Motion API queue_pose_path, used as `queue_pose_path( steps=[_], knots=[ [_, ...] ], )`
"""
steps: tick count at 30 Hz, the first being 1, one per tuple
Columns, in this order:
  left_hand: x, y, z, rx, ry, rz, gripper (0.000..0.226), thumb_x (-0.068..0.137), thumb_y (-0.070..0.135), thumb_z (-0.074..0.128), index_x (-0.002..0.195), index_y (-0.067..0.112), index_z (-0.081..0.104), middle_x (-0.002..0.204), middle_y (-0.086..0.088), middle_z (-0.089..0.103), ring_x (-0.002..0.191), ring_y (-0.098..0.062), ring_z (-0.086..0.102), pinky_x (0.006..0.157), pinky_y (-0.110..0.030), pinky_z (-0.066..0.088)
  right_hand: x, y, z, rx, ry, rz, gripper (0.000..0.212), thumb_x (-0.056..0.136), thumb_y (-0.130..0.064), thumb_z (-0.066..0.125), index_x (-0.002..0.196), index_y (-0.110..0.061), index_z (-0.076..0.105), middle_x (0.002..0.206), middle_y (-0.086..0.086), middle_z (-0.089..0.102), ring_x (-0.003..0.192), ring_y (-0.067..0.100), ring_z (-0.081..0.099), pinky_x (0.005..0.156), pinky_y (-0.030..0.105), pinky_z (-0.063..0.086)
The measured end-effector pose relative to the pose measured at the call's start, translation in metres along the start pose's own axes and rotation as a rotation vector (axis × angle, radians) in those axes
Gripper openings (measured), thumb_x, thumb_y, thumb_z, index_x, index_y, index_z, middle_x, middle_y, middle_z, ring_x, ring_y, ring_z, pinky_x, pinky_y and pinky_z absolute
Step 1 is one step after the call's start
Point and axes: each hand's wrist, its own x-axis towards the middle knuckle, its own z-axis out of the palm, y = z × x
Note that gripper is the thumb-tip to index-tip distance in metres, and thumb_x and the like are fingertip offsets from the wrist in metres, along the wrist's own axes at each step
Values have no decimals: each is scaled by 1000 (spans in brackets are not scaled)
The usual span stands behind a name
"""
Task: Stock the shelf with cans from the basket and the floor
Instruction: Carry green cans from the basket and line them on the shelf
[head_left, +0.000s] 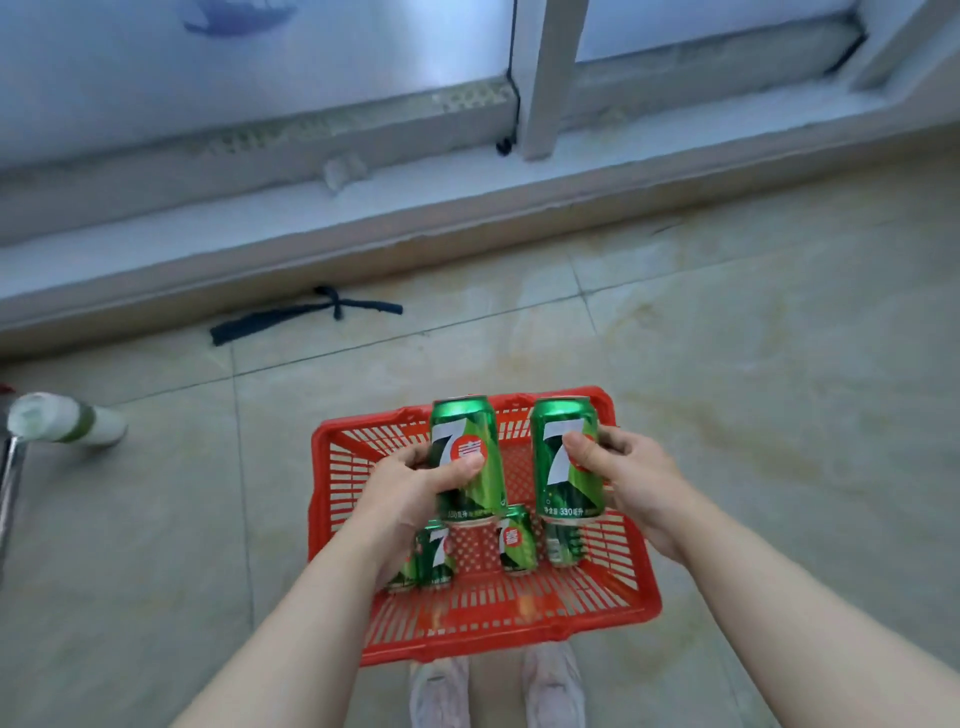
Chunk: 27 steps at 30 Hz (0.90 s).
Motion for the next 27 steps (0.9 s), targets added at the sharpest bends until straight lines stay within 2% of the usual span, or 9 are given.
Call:
queue_pose_path(
  steps=[4,8,12,14,17,20,22,25,27],
  knots=[
    [-74,64,6,-17,4,73,62,55,30,84,110,10,61,98,-9,76,84,-25,75,79,-40,58,-62,-74,3,7,-29,-57,32,85,-21,72,112,-3,67,98,12,75,79,19,71,69,29,59],
    [-154,128,13,-11,-19,158,65,55,34,82,112,12,58,104,-11,73,81,-24,75,66,-35,58,-130,-146,1,-30,-62,-111,52,70,-38,78,108,-5,70,98,11,77,83,24,74,69,31,58],
    [-223,183,20,-32,-20,243,48,64,29,80,104,14,58,104,-11,72,85,-28,74,75,-41,60,-190,-210,2,-18,-98,-175,33,82,-28,74,104,-4,69,87,8,76,67,17,73,55,26,56],
    [-255,207,22,-39,-8,304,40,71,25,79,103,13,60,105,-11,72,89,-24,72,75,-36,57,-219,-240,5,-30,-104,-234,27,84,-28,73,100,-6,70,86,5,75,69,16,71,59,25,56],
    [-292,237,21,-56,15,382,69,58,33,83,118,7,60,111,-12,72,97,-23,71,78,-33,55,-256,-280,10,-34,-111,-310,30,82,-32,73,99,-7,71,89,5,74,77,17,69,72,28,57],
    [-328,263,16,-71,39,427,88,47,43,90,122,7,60,107,-10,74,101,-28,70,95,-44,52,-296,-317,16,-43,-117,-368,44,70,-43,77,98,-9,72,96,9,76,84,21,70,82,35,57],
    [-342,276,13,-103,38,458,98,40,49,94,122,8,60,108,-10,74,106,-30,68,100,-50,49,-313,-335,20,-34,-118,-404,33,74,-41,77,92,-13,72,98,11,75,84,22,68,82,35,55],
    [-375,292,11,-120,42,480,100,44,47,93,129,7,56,112,-8,73,108,-26,66,86,-40,50,-344,-357,27,-28,-104,-443,31,76,-41,77,92,-15,72,100,10,75,86,22,69,85,35,54],
    [-392,298,8,-123,40,497,94,47,45,91,127,7,58,111,-8,73,106,-25,66,80,-35,48,-361,-367,32,-26,-103,-460,39,74,-43,78,96,-11,73,98,10,75,84,21,69,76,29,55]
  ],
)
